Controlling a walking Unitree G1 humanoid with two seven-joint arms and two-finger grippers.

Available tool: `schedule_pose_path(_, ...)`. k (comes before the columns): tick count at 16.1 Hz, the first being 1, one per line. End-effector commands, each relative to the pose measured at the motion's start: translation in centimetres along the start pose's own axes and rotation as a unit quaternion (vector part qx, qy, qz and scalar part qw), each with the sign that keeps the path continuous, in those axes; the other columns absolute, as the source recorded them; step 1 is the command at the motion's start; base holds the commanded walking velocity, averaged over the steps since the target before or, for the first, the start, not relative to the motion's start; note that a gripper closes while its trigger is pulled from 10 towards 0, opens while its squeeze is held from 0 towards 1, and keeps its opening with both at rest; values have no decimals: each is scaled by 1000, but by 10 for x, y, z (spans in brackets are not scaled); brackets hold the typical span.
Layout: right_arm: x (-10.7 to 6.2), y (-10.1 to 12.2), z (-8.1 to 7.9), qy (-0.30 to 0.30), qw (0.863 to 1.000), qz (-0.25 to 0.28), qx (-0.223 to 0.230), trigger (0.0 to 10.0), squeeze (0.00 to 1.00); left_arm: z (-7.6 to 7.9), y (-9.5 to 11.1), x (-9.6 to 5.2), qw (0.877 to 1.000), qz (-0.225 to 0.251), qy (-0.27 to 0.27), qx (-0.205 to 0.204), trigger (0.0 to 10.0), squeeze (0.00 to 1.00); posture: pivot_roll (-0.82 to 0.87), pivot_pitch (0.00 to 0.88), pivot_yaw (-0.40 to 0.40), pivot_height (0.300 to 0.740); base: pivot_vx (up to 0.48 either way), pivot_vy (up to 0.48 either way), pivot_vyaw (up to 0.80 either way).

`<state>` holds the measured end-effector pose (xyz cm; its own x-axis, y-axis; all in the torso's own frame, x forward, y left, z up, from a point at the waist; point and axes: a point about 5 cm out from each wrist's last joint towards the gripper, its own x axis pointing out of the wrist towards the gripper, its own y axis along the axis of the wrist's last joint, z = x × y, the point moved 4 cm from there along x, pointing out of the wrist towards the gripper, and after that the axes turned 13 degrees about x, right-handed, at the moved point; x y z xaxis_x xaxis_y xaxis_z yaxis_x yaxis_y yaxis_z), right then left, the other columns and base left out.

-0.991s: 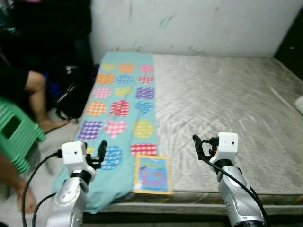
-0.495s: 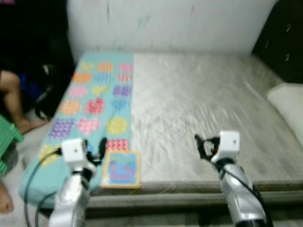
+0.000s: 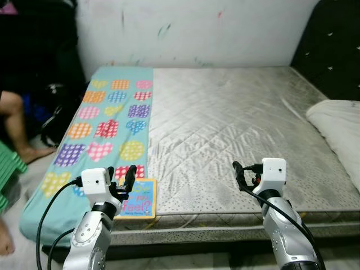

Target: Clean up the room

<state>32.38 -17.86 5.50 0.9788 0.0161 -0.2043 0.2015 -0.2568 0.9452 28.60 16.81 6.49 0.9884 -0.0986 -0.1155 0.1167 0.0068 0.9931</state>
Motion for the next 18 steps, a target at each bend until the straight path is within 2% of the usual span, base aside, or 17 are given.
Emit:
schedule_pose_path(1, 2, 6, 0, 2, 1000, 8, -3, 10000, 0, 2, 9, 2, 1000, 18, -8, 3, 10000, 0, -102, 0, -28, 740, 375, 0, 0)
schedule_pose_path(3, 3, 8, -4, 11, 1000, 11, -9, 10000, 0, 2, 9, 2, 1000, 19, -10, 1, 10000, 0, -101, 0, -31, 740, 381, 0, 0)
schedule_pose_path(13, 2, 4, -4, 11, 1000, 6, -6, 10000, 0, 0, 4, 1, 1000, 6, -4, 6, 10000, 0, -99, 0, -28, 740, 379, 0, 0)
schedule_pose_path(16, 2, 3, -4, 11, 1000, 5, -5, 10000, 0, -5, -2, 3, 1000, -15, 22, 5, 10000, 0, -98, 0, -27, 740, 0, 0, 0)
schedule_pose_path(18, 2, 3, -4, 11, 1000, 4, -5, 10000, 0, -5, -1, 3, 1000, -11, 25, -4, 10000, 0, -98, 0, -27, 740, 0, 0, 0)
